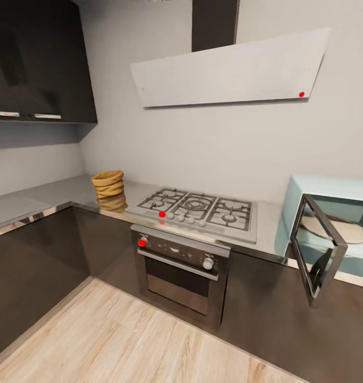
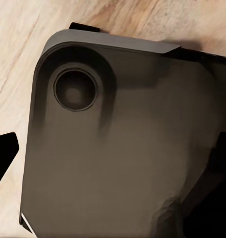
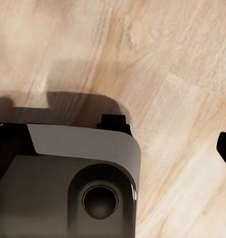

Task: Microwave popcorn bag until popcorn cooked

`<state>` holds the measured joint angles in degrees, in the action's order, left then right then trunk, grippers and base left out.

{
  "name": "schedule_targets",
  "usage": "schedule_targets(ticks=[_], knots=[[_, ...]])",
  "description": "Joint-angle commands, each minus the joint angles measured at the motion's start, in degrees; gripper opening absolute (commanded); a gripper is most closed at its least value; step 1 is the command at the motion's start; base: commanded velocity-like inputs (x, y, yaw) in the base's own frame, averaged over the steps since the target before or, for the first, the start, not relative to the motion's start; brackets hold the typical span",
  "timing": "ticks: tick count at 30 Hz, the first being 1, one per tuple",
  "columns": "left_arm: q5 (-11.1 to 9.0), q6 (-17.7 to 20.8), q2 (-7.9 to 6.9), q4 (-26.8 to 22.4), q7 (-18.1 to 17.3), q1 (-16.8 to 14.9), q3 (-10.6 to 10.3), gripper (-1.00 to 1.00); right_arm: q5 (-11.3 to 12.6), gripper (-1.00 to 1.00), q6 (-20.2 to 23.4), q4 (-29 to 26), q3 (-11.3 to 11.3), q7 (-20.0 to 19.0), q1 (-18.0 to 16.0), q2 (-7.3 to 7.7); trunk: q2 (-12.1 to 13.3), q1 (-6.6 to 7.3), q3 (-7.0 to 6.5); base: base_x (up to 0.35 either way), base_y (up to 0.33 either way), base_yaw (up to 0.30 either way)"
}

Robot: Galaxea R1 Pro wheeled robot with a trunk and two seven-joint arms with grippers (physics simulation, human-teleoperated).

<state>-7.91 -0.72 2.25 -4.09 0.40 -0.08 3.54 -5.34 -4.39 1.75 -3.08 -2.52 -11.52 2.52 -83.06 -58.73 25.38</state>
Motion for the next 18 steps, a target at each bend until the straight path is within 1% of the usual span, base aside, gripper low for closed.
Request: schedule_targets(ticks=[1,18], knots=[[-0.3,-0.1,0.03,0.0,0.0,0.0,0.3,1.00,-0.6,1.00,-0.4,0.2,-0.3,-0.1,-0.1,0.03,0.0,0.00,0.02,0.000,0.000,0.270],[-0.3,-0.1,-0.04,0.0,0.0,0.0,0.4,1.00,-0.5,1.00,-0.8,0.2,-0.3,-0.1,-0.1,0.03,0.0,0.00,-0.50,0.000,0.000,0.270]])
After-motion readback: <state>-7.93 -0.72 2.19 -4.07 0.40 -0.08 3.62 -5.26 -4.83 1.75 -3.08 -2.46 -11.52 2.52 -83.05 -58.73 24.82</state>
